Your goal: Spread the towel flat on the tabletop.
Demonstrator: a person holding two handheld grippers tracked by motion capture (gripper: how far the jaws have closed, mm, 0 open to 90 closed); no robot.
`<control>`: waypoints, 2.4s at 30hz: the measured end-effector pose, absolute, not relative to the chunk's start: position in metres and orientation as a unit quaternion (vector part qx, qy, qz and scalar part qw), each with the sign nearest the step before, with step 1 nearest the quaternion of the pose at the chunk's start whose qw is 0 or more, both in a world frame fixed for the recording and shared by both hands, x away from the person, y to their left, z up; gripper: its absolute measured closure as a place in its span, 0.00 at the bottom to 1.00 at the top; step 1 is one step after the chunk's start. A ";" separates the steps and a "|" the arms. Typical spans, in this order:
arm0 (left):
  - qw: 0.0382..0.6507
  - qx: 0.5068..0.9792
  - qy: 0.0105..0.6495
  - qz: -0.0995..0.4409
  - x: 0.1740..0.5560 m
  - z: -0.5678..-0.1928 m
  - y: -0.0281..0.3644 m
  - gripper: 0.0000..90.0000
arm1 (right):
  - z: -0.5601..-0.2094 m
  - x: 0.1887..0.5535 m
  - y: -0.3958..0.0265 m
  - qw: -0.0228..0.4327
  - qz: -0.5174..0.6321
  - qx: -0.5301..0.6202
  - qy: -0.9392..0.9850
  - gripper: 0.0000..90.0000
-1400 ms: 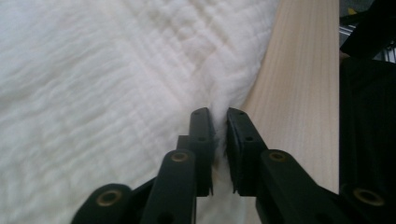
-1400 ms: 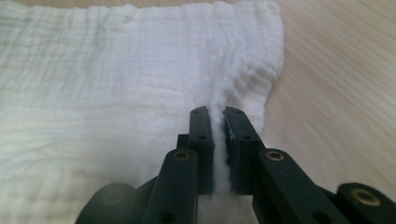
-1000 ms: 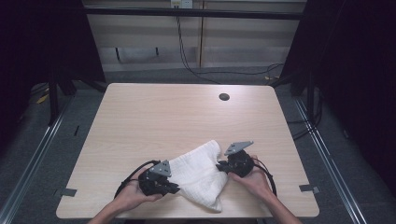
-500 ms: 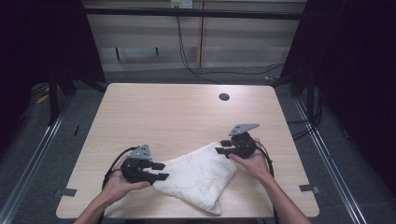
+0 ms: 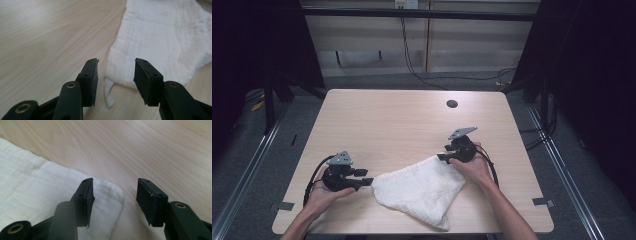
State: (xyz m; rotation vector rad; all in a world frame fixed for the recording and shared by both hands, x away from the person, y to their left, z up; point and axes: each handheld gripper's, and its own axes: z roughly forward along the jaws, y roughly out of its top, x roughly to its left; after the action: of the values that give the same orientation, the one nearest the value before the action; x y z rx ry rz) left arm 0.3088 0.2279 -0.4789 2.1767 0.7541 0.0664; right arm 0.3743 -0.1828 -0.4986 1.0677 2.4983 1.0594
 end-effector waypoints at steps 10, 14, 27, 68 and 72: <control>0.405 0.853 0.326 0.030 0.310 -0.483 0.233 0.58 | -0.502 0.368 -0.174 0.114 0.354 0.339 0.864 0.75; 0.400 0.857 0.323 0.018 0.309 -0.486 0.230 0.57 | -0.502 0.364 -0.172 0.107 0.358 0.344 0.861 0.89; 0.373 0.874 0.310 0.014 0.310 -0.495 0.216 0.58 | -0.503 0.364 -0.173 0.092 0.367 0.353 0.856 0.94; 0.451 0.850 0.273 -0.020 0.315 -0.461 0.211 0.96 | -0.460 0.341 -0.204 0.089 0.442 0.367 0.813 0.96; 0.464 0.845 0.265 -0.012 0.322 -0.451 0.211 0.96 | -0.444 0.341 -0.214 0.095 0.466 0.368 0.799 0.96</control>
State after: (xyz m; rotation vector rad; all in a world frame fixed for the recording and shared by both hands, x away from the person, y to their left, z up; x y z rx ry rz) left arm 0.3215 0.2109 -0.4510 2.0761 0.6520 -0.0302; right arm 0.3406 -0.2139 -0.4444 1.0920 2.3683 1.3826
